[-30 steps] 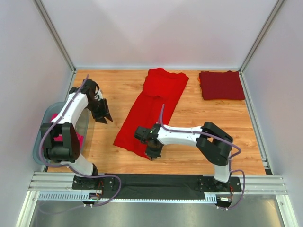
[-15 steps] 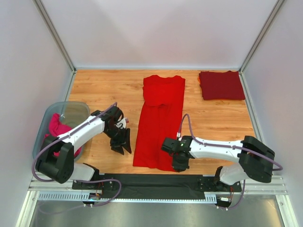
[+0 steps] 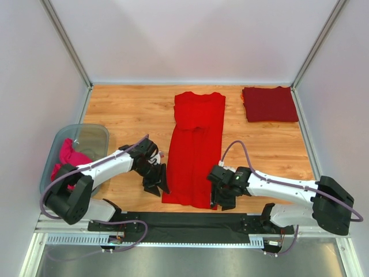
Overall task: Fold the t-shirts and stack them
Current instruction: Fold the tshirt
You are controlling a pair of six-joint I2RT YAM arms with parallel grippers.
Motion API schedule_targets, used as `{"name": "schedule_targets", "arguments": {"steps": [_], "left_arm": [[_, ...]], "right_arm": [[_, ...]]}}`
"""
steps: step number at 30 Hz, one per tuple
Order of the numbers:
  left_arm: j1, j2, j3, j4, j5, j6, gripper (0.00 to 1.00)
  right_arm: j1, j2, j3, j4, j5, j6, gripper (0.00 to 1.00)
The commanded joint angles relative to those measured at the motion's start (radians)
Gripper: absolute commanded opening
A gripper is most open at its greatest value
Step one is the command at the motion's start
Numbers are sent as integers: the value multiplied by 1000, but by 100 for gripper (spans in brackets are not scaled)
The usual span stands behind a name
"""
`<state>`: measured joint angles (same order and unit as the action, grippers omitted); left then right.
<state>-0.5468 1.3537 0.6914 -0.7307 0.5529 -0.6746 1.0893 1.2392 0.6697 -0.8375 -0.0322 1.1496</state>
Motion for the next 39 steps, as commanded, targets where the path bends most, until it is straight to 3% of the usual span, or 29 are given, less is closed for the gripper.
{"name": "schedule_targets", "arguments": {"steps": [1, 10, 16, 18, 19, 20, 21, 22, 25, 28, 29, 31, 35, 39], "left_arm": [[-22, 59, -4, 71, -5, -42, 56], [-50, 136, -46, 119, -71, -83, 52], [-53, 170, -46, 143, -78, -83, 43], [-53, 168, -50, 159, -65, -82, 33], [-53, 168, -55, 157, -62, -83, 26], [-53, 165, -56, 143, -64, -83, 10], [-53, 163, -55, 122, -73, -85, 2], [-53, 160, -55, 102, -93, -85, 0], [-53, 136, -56, 45, -131, -91, 0], [-53, 114, -44, 8, -127, -97, 0], [-53, 99, -41, 13, -114, -100, 13], [-53, 76, -26, -2, -104, -105, 27], [-53, 16, -7, 4, -90, -115, 40], [-53, 38, -33, 69, -19, -141, 43]], "right_arm": [[-52, -69, -35, 78, -60, -66, 52], [-163, -66, -100, 153, -132, -163, 46], [-181, -50, -159, 222, -156, -145, 39], [-181, -49, -160, 222, -156, -148, 35], [-181, -52, -162, 216, -150, -149, 29], [-180, -52, -163, 203, -147, -149, 24], [-180, -52, -163, 195, -138, -154, 19], [-180, -50, -167, 187, -135, -154, 11], [-181, -56, -180, 173, -132, -154, 0], [-181, -69, -186, 158, -130, -149, 0], [-180, -75, -185, 149, -130, -151, 0], [-181, -90, -179, 134, -124, -152, 0], [-181, -103, -162, 115, -123, -157, 0], [-180, -104, -157, 113, -127, -148, 0]]}}
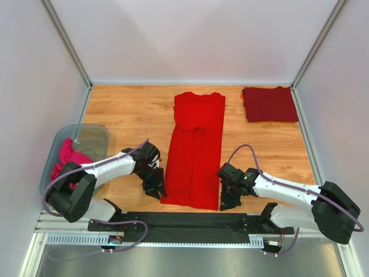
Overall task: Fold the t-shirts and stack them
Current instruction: Fold the tshirt
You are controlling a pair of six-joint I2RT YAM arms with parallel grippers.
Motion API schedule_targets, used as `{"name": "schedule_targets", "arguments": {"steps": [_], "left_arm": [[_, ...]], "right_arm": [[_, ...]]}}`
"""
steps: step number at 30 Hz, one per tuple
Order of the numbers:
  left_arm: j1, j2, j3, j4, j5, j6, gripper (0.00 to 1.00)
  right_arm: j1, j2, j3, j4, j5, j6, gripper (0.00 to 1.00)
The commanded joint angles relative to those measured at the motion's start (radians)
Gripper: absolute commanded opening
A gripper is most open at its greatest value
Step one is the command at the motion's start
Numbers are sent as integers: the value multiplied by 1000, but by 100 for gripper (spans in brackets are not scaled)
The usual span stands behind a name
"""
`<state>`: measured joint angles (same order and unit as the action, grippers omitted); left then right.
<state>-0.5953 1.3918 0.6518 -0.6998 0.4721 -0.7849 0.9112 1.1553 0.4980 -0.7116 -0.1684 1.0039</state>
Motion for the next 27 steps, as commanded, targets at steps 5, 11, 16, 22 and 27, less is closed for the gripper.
{"name": "schedule_targets", "arguments": {"steps": [5, 11, 16, 22, 27], "left_arm": [[-9, 26, -29, 91, 62, -37, 43], [-11, 49, -38, 98, 49, -31, 43], [-12, 82, -46, 131, 65, -30, 39], [-12, 95, -50, 146, 76, -27, 20], [-12, 99, -53, 117, 72, -27, 0]], "right_arm": [[-2, -66, 17, 0, -2, 15, 18], [-2, -85, 13, 21, 1, 45, 23], [-2, -42, -7, 86, -14, 55, 28], [-2, 27, -16, 156, -19, 47, 32], [-2, 89, -13, 173, -19, 42, 26]]}}
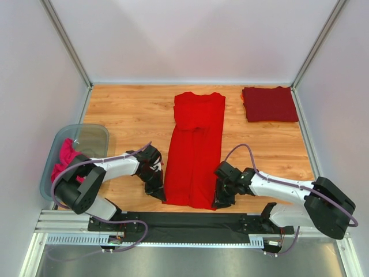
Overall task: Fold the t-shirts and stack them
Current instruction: Fold the tshirt
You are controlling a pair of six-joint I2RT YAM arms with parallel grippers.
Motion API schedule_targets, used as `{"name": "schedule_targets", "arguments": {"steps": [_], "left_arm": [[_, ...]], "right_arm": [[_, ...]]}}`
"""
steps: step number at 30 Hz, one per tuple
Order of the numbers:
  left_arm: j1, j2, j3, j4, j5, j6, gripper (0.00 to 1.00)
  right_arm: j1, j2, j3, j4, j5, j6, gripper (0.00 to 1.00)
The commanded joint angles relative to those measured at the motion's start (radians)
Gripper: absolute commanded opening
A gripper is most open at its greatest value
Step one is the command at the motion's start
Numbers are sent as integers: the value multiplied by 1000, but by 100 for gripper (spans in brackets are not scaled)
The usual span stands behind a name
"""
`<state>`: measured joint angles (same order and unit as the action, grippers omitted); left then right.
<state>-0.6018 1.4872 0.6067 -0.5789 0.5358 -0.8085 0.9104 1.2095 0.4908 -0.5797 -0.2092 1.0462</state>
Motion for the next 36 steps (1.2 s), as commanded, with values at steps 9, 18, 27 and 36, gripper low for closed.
{"name": "schedule_targets", "arguments": {"steps": [9, 18, 27, 36], "left_arm": [[-7, -57, 1, -74, 29, -24, 0], [-12, -145, 2, -76, 102, -90, 0], [3, 13, 172, -162, 92, -32, 0], [106, 197, 488, -295, 66, 28, 0]], "right_arm": [[1, -60, 2, -80, 31, 24, 0], [5, -162, 12, -158, 30, 63, 0], [-25, 16, 221, -284, 82, -66, 0], [-220, 215, 498, -353, 61, -302, 0]]}}
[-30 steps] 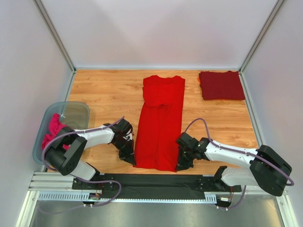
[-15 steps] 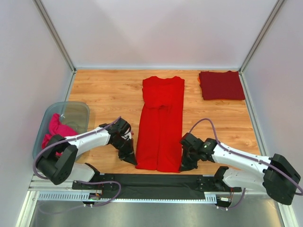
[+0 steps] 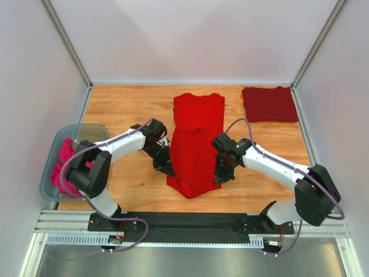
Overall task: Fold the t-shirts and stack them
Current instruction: Fold the tshirt
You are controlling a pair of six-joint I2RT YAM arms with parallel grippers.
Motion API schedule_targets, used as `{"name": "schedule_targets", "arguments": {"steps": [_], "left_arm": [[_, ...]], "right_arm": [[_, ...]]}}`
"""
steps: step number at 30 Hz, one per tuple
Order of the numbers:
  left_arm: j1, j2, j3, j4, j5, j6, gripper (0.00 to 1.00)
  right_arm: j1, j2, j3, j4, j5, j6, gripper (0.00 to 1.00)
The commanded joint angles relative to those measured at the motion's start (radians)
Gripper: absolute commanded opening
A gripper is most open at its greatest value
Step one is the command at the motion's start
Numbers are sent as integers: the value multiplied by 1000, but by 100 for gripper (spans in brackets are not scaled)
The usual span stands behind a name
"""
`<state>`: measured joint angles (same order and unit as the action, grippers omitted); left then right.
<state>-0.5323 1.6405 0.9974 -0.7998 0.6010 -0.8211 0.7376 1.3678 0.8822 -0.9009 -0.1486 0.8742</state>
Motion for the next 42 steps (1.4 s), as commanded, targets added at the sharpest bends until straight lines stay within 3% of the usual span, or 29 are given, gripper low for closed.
{"name": "schedule_targets", "arguments": {"steps": [1, 9, 17, 28, 42], "left_arm": [[48, 65, 130, -88, 0, 48, 0], [190, 269, 454, -173, -18, 59, 0], [252, 455, 769, -245, -29, 83, 0], [267, 603, 912, -174, 19, 53, 0], [272, 645, 1046, -136, -27, -18, 0]], "right_arm": [[-76, 85, 145, -49, -2, -151, 0], [-230, 327, 448, -133, 15, -323, 0], [-352, 481, 673, -187, 32, -414, 0], [-431, 605, 862, -155, -8, -457, 0], [-472, 723, 1023, -150, -32, -481, 0]]}}
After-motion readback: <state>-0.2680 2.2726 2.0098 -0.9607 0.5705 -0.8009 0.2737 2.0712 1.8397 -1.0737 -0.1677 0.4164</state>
